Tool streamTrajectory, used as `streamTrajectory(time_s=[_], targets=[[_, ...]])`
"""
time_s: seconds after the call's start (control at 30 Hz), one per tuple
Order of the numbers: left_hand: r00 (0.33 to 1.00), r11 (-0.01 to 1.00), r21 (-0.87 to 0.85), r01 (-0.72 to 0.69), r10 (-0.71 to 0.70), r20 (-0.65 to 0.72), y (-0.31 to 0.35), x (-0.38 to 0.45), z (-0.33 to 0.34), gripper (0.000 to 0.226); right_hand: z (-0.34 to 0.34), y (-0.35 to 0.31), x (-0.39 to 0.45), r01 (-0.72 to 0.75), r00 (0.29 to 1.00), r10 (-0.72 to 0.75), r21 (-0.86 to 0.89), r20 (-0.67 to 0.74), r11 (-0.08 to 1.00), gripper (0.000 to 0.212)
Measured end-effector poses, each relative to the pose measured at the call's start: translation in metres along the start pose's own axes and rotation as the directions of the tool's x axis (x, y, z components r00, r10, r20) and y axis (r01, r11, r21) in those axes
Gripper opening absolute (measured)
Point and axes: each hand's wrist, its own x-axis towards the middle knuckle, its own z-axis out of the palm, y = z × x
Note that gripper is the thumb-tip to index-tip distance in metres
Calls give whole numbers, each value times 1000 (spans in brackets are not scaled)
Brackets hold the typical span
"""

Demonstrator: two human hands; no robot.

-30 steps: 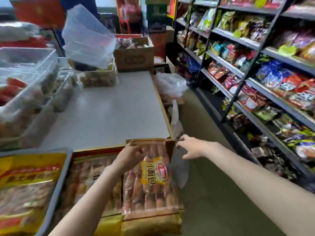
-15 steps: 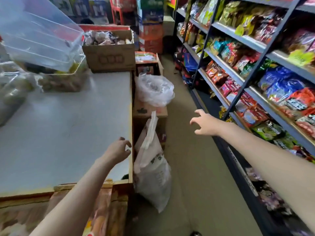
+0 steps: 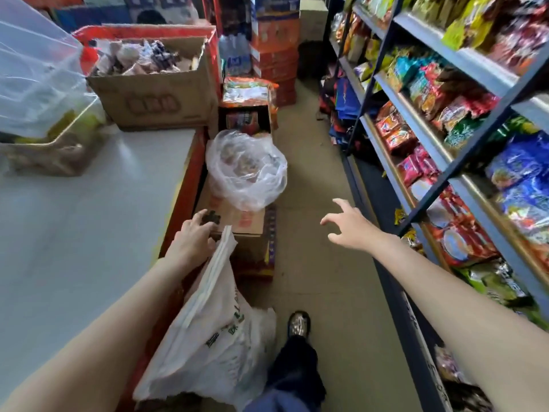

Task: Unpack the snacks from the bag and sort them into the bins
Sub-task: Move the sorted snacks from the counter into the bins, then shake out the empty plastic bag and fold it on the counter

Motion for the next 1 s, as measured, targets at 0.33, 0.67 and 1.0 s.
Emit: streamTrajectory(time_s=[0.33,0.67,1.0], targets=[[909,925,316,-212,68,411,83,265,73,59,-35,89,231,-17,977,18,-6,211,1000,38],[866,809,507,-297,5,500,58,361,87,91,-67,157,332,-92,970,66,99,235,991,36],[997,916,-393,-74,73,-17,173,432,-43,70,-117,151,380,-86,958,-22,358,287,930,67]])
